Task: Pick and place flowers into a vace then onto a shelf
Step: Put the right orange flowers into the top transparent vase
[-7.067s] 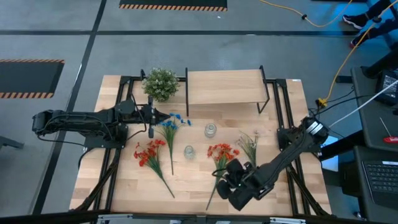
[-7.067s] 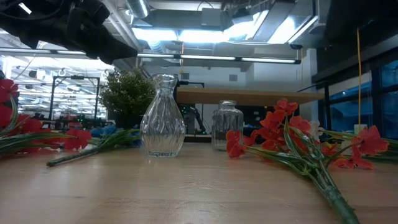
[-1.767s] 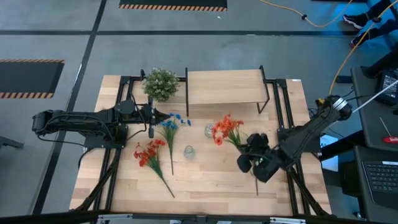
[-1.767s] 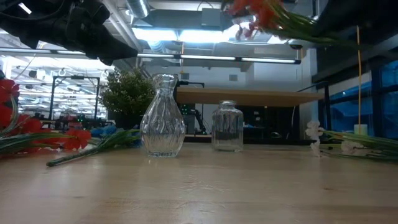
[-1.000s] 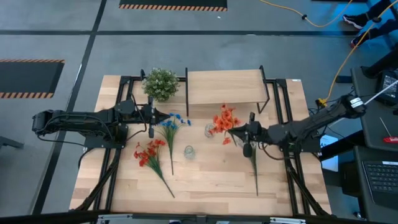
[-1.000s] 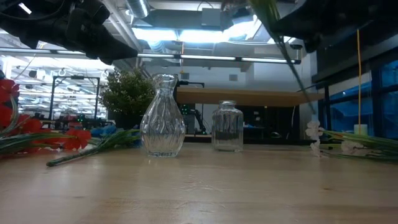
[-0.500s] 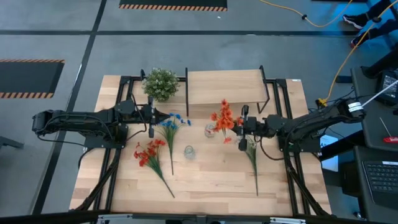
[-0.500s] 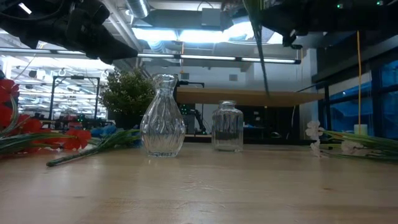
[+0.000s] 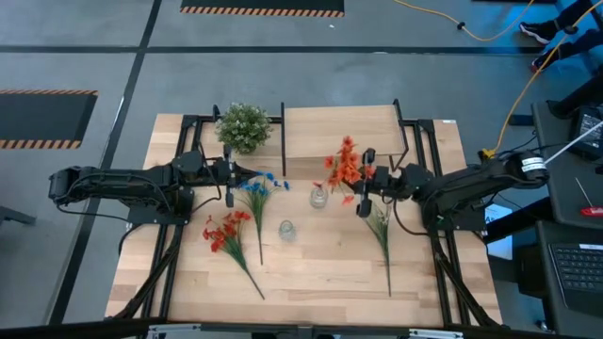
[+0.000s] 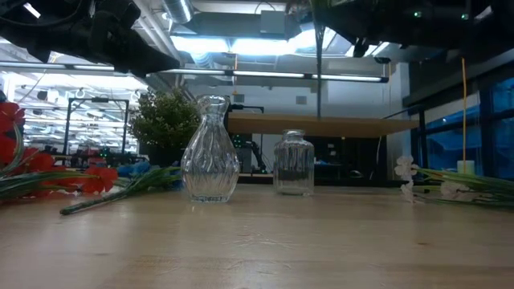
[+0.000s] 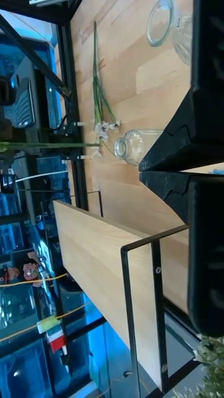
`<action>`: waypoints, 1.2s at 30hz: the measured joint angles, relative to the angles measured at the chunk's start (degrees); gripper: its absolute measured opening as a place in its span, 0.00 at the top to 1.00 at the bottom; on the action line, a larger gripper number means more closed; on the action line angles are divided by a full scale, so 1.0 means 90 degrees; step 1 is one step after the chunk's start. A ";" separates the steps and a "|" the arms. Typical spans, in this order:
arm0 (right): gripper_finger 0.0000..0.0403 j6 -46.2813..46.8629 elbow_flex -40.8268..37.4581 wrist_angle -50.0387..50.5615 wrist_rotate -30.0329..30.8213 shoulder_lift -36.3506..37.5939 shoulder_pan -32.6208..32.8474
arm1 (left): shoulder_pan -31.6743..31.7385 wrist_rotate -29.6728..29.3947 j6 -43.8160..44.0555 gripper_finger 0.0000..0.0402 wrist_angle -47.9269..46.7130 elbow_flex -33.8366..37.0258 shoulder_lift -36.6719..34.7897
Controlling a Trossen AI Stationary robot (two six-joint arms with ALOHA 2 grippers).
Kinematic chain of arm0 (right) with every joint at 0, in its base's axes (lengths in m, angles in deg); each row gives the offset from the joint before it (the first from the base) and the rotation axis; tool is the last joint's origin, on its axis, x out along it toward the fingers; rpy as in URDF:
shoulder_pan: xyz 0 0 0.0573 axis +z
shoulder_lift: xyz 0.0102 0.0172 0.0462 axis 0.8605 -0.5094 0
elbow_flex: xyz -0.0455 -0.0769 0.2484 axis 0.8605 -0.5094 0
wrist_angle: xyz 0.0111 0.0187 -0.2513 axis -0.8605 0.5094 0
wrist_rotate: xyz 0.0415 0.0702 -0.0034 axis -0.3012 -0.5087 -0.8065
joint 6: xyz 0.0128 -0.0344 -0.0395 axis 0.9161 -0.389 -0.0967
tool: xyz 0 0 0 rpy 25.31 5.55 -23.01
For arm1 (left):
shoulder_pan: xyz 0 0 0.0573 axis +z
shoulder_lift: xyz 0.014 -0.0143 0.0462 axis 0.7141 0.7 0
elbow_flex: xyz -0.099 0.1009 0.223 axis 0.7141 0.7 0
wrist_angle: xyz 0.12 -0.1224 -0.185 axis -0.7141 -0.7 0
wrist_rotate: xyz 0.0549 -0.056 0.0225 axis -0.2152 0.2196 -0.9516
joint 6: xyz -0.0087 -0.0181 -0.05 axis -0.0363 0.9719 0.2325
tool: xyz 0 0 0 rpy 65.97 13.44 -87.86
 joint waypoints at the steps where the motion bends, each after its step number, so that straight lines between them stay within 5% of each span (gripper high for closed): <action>1: 0.99 -0.0005 0.0000 -0.0104 -0.0038 -0.0068 -0.0040 | 0.0000 0.0000 -0.0001 0.99 -0.0002 0.0000 0.0001; 11: 0.99 -0.0085 0.0518 -0.0548 -0.0757 -0.0941 -0.0286 | 0.0001 0.0002 0.0066 0.99 -0.0016 0.0000 0.0001; 27: 0.99 0.0234 0.0755 -0.0075 -0.0688 -0.1423 -0.0377 | 0.0001 0.0002 0.0056 0.99 -0.0083 0.0000 0.0001; 36: 0.99 0.0326 0.0753 0.0073 -0.0103 -0.1425 -0.0223 | 0.0000 0.0002 0.0053 0.99 -0.0080 0.0000 0.0001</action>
